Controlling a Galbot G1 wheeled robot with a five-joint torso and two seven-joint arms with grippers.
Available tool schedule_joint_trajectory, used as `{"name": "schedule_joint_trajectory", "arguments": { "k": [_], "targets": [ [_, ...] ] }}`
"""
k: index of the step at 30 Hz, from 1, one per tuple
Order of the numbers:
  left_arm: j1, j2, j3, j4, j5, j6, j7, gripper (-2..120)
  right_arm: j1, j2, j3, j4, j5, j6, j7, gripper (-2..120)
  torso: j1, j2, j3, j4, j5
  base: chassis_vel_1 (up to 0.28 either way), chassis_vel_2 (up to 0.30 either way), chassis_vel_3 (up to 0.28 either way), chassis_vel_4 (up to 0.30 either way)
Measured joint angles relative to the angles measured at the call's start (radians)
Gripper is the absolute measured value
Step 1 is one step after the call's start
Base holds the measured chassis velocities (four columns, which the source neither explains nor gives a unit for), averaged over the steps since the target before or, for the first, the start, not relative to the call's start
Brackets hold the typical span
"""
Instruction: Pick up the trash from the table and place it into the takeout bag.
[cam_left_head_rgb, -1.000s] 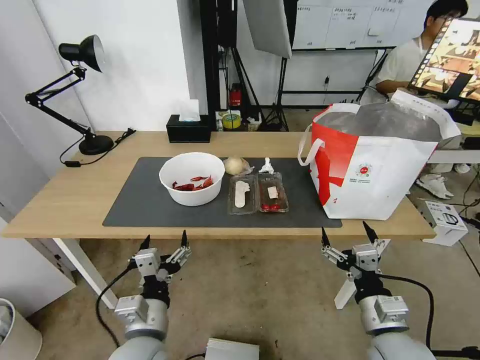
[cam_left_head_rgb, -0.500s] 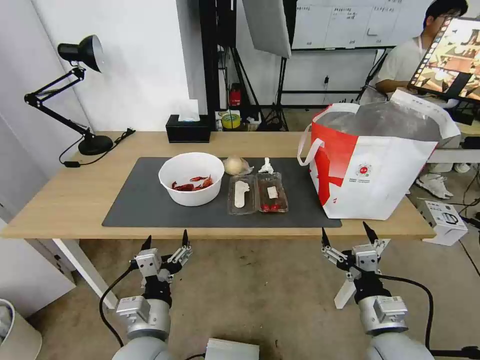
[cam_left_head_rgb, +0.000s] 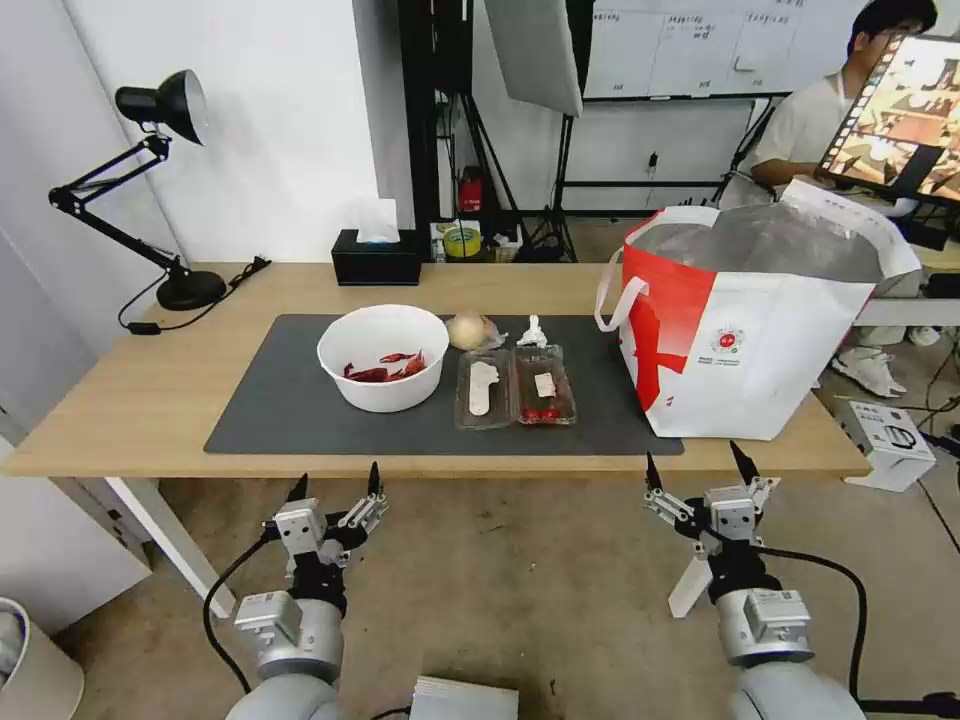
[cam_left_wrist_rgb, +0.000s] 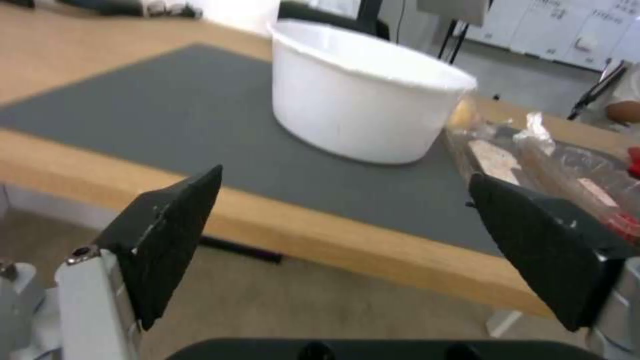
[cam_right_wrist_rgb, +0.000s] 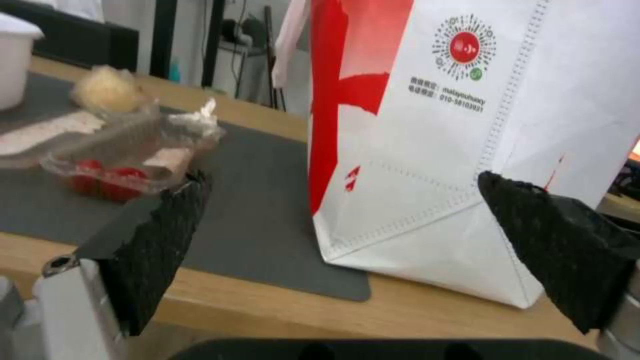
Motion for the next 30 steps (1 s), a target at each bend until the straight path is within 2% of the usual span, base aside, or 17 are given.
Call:
{"name": "schedule_joint_trajectory", "arguments": {
  "k": [1, 2, 9, 16, 22, 24, 26, 29, 30],
  "targets": [
    [-0.012, 0.003, 0.002, -0.003, -0.024, 0.025, -0.009, 100, 0.003, -0.003, -0.005, 0.0, -0.005, -0.005, 0.004, 100, 0.0, 0.0, 0.0, 0.0, 0.0001, 0.0, 0.0, 0.0, 0.0],
    [-0.012, 0.003, 0.002, -0.003, -0.024, 0.025, -0.009, 100, 0.003, -0.003, -0.005, 0.0, -0.005, -0.005, 0.004, 100, 0.0, 0.0, 0.0, 0.0, 0.0001, 0.0, 0.0, 0.0, 0.0],
    [-0.065, 0.013, 0.028, -0.013, -0.195, 0.084, -0.03, 100, 0.018, -0.008, -0.018, -0.001, -0.018, -0.011, 0.009, 100, 0.0, 0.0, 0.0, 0.0, 0.0001, 0.0, 0.0, 0.0, 0.0],
    [-0.115, 0.019, 0.042, 0.016, -0.311, 0.103, -0.061, 100, 0.022, -0.014, -0.021, -0.006, -0.012, -0.01, 0.011, 100, 0.0, 0.0, 0.0, 0.0, 0.0001, 0.0, 0.0, 0.0, 0.0],
    [-0.162, 0.003, 0.066, 0.051, -0.367, 0.107, -0.096, 100, 0.02, -0.012, -0.021, -0.008, -0.011, -0.008, 0.01, 100, 0.0, 0.0, 0.0, 0.0, 0.0001, 0.0, 0.0, 0.0, 0.0],
    [-0.198, -0.012, 0.08, 0.069, -0.453, 0.108, -0.124, 100, 0.02, -0.015, -0.02, -0.008, -0.011, -0.006, 0.005, 100, 0.0, 0.0, 0.0, -0.0001, 0.0001, 0.0, 0.0, 0.0, 0.0],
    [-0.208, -0.015, 0.084, 0.075, -0.477, 0.108, -0.134, 100, 0.021, -0.016, -0.02, -0.008, -0.011, -0.005, 0.003, 100, 0.0, 0.0, 0.0, -0.0001, 0.0001, 0.0, 0.0, 0.0, 0.0],
    [-0.248, -0.029, 0.098, 0.095, -0.59, 0.108, -0.182, 100, 0.021, -0.016, -0.019, -0.009, -0.011, -0.003, -0.005, 100, 0.0, 0.0, 0.0, 0.0, 0.0001, 0.0, 0.0, 0.0, 0.0],
    [-0.248, -0.029, 0.098, 0.095, -0.59, 0.108, -0.182, 100, 0.021, -0.016, -0.019, -0.009, -0.011, -0.003, -0.005, 100, 0.0, 0.0, 0.0, 0.0, 0.0001, 0.0, 0.0, 0.0, 0.0]
  ]
}}
